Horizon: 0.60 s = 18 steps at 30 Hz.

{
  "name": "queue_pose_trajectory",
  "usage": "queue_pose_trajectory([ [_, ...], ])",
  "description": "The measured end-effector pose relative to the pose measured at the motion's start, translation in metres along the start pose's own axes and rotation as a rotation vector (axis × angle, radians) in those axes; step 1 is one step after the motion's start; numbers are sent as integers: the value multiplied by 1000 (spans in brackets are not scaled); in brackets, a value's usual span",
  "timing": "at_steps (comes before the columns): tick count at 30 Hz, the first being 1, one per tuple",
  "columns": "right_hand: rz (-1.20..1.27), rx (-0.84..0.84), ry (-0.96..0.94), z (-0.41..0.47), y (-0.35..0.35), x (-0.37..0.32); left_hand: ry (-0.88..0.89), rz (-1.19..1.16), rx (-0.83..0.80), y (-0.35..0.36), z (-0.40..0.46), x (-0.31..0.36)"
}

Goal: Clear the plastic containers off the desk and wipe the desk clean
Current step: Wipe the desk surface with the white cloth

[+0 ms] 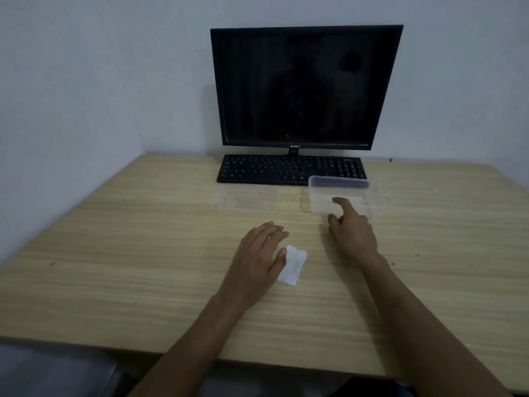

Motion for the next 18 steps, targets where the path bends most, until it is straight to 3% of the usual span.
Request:
queue_pose_trajectory([
  [18,423,214,139,-18,-24,17,-48,3,-6,2,-4,-7],
])
Point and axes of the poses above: each hand's wrist, its own z-axis towards the middle knuckle, its own y-axis out of the palm, x = y × z, the point moved 8 cm from there along z, towards the middle knuckle, and after that the axes turned 6 degrees about y, right-handed, at the moved point
